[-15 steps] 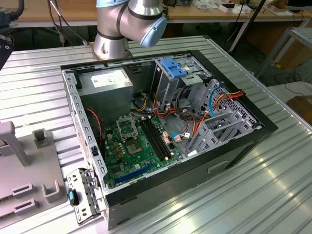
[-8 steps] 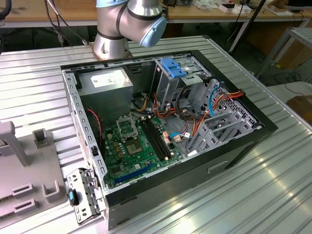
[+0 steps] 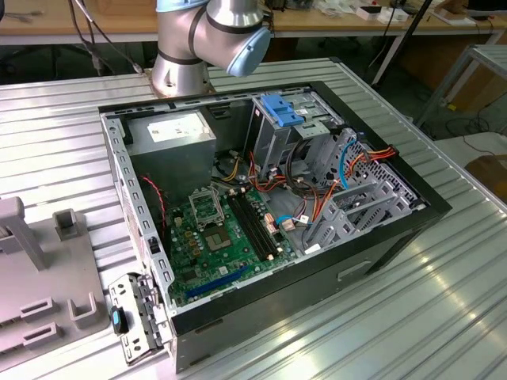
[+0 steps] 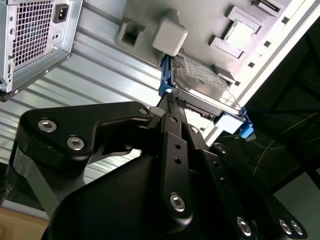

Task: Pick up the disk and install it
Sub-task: 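Reach for the disk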

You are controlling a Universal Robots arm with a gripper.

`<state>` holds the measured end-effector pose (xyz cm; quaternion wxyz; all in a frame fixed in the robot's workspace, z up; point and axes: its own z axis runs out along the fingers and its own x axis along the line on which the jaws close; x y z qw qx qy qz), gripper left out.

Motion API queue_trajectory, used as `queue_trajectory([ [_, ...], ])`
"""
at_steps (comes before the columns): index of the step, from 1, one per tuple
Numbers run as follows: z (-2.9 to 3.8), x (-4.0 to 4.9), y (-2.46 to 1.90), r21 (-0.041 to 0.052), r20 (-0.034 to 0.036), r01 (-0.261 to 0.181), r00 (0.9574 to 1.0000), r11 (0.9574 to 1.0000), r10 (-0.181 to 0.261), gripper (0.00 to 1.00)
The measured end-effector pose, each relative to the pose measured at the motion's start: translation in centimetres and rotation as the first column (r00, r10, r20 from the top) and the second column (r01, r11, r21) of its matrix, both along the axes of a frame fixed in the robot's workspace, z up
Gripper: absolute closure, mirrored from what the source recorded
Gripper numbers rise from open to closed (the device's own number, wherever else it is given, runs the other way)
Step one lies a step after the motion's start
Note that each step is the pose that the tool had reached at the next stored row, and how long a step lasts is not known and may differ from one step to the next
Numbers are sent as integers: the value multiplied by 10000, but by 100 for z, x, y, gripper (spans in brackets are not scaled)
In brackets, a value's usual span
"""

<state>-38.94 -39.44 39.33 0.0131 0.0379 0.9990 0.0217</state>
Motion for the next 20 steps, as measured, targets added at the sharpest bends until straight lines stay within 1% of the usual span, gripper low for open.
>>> queue_trajectory([
  [7, 0, -75, 0, 0, 0, 0, 10000, 10000, 0, 89],
  [13, 0, -171, 0, 0, -1, 0, 10000, 10000, 0, 89],
  [20, 0, -259, 0, 0, 0, 0, 10000, 10000, 0, 89],
])
